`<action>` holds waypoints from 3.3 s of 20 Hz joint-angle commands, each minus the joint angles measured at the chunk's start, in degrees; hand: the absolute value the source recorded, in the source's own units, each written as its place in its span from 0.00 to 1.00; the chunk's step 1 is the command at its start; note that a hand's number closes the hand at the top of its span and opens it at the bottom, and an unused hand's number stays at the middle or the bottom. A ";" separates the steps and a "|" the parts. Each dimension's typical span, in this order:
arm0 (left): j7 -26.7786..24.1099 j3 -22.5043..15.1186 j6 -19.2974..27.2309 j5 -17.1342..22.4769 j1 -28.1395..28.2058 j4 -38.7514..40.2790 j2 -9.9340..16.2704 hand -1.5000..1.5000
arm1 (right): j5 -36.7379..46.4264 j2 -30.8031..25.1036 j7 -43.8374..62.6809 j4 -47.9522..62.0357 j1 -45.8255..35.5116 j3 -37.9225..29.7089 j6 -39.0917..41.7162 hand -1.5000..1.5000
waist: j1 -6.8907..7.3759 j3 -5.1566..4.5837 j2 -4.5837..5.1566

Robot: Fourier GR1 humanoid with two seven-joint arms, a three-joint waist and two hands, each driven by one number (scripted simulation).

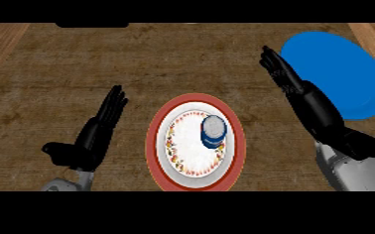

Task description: Pick the can from the plate and place it in the plate

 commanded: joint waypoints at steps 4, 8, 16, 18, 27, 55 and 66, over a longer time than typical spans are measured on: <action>7.47 4.63 6.71 -3.86 -0.60 5.07 4.13 0.50 | -7.07 9.40 11.76 -1.31 -4.21 3.76 -0.25 1.00 | 0.13 -0.79 -0.03; 10.15 3.52 8.28 -4.60 1.83 6.57 4.60 0.50 | 18.54 -11.13 9.13 -0.73 -10.99 4.81 0.36 1.00 | -1.36 -2.02 -2.36; 13.88 3.22 10.64 -6.04 0.05 6.32 4.27 0.50 | 4.74 14.19 -2.42 2.43 6.61 4.64 -14.03 0.00 | -0.81 -0.35 0.46; 16.50 2.47 12.30 -6.56 -0.47 5.54 2.82 0.50 | 5.40 13.36 -12.39 5.23 9.42 8.24 -8.46 0.00 | -0.39 -0.55 0.20; 17.47 2.12 12.80 -8.55 0.94 3.36 2.38 0.50 | 26.22 -3.38 0.95 2.36 0.16 12.25 -3.68 0.00 | -0.77 -0.88 -0.44; 17.05 9.23 7.20 -14.20 -1.69 8.52 -3.23 0.50 | 36.16 7.91 25.94 8.69 -12.68 11.16 31.40 0.00 | -0.53 -0.78 -0.08; 26.48 11.96 4.53 -16.82 -1.35 -0.52 -2.34 0.50 | 45.32 14.26 23.02 13.75 -10.34 9.84 31.82 0.00 | -0.31 -0.76 -0.10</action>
